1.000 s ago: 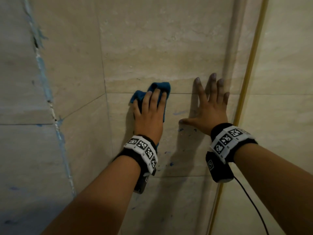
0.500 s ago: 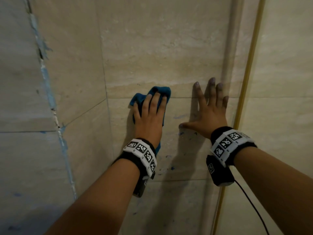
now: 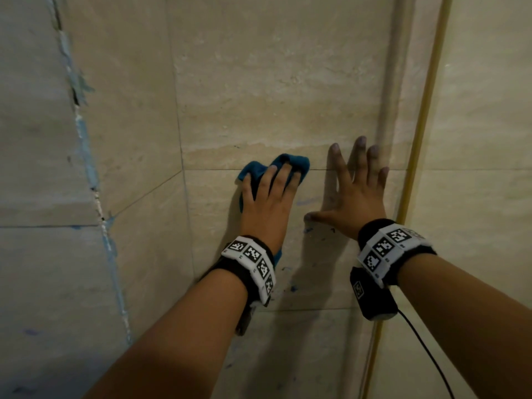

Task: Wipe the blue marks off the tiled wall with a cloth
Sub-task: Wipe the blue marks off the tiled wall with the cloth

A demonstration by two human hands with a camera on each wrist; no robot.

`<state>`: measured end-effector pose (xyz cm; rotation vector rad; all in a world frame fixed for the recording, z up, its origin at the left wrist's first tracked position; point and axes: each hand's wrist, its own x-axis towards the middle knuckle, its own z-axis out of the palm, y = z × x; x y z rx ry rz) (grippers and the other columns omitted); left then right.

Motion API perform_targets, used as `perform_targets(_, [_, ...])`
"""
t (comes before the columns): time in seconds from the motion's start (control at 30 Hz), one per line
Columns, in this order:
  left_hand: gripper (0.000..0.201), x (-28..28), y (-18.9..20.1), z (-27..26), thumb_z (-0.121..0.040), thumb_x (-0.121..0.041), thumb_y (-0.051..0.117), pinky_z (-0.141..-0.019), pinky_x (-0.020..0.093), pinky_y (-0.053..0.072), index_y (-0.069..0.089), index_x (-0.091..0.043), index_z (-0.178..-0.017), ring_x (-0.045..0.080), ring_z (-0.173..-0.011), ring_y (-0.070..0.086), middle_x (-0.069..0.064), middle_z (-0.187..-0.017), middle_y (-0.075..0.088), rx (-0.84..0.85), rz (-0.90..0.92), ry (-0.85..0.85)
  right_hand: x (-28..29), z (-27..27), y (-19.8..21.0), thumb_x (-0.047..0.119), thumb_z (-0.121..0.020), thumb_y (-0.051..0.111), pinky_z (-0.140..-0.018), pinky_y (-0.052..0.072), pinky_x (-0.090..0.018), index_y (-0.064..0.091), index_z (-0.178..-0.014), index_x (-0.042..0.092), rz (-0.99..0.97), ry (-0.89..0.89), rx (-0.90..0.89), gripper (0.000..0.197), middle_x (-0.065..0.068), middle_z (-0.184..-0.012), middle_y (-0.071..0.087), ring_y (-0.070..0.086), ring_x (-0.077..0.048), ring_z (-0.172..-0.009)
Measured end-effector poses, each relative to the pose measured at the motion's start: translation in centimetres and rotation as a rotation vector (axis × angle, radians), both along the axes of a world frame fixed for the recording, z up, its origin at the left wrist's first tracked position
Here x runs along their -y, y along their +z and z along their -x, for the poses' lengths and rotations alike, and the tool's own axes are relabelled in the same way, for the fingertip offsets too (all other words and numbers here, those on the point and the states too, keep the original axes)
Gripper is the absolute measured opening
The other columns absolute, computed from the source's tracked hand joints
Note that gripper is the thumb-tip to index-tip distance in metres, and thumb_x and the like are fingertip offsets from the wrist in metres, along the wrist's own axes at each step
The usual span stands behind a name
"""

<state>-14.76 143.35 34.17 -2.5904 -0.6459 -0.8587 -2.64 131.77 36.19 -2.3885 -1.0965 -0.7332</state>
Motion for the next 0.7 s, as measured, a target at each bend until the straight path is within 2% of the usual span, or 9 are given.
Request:
perform_targets(0.13, [0.071,0.5,0.1,-0.4,-0.100,-0.014,0.035,-0.114,0.055,-0.008,-0.012,-0.023,-0.152,0.024,-0.147,-0.010,0.001,-0.160,-0.014,-0.096,-0.098,-0.077,0.0,-0.1,-0.1,0.071,-0.056,0.073,-0.113,-0.013,-0.055,-0.031,-0.139,0.041,-0.007,0.002,0.016,0.137,-0.002,-0.145,-0.045,-0.039,-0.025,-0.133])
perform_targets(0.3, [0.069,-0.4,-1.9,0.2,-0.101,-0.015,0.033,-0.107,0.050,-0.020,-0.014,-0.022,-0.151,0.024,-0.147,-0.011,0.001,-0.160,-0.016,-0.192,-0.183,-0.067,0.0,0.0,-0.1,0.070,-0.058,0.073,-0.111,-0.015,-0.053,-0.033,-0.137,0.042,-0.004,0.008,0.012,0.136,-0.001,-0.144,-0.046,-0.040,-0.024,-0.132])
perform_targets(0.4, [0.072,-0.9,-2.2,0.6,-0.102,-0.020,0.034,-0.113,0.050,-0.014,-0.020,-0.021,-0.149,0.023,-0.146,-0.013,0.002,-0.159,-0.019,-0.224,-0.177,-0.024,0.1,0.0,-0.1,0.070,-0.058,0.073,-0.112,-0.014,-0.054,-0.033,-0.137,0.041,0.004,0.004,0.008,0.136,0.000,-0.140,-0.049,-0.041,-0.024,-0.131])
perform_targets(0.53, [0.073,-1.2,-1.1,1.4,-0.102,-0.026,0.036,-0.117,0.048,-0.003,-0.018,-0.020,-0.150,0.025,-0.146,-0.008,0.004,-0.158,-0.016,-0.090,-0.061,0.040,0.0,0.0,-0.1,0.071,-0.057,0.073,-0.112,-0.015,-0.054,-0.032,-0.138,0.041,0.009,-0.001,0.002,0.136,-0.003,-0.145,-0.045,-0.039,-0.026,-0.134])
perform_targets(0.7, [0.075,-1.2,-0.5,1.5,-0.100,-0.026,0.041,-0.117,0.049,0.000,-0.014,-0.021,-0.151,0.027,-0.146,-0.003,0.008,-0.158,-0.009,0.026,-0.010,0.071,-0.1,-0.1,-0.1,0.071,-0.056,0.073,-0.112,-0.015,-0.054,-0.034,-0.137,0.042,0.003,0.005,-0.002,0.137,-0.002,-0.144,-0.046,-0.036,-0.029,-0.136])
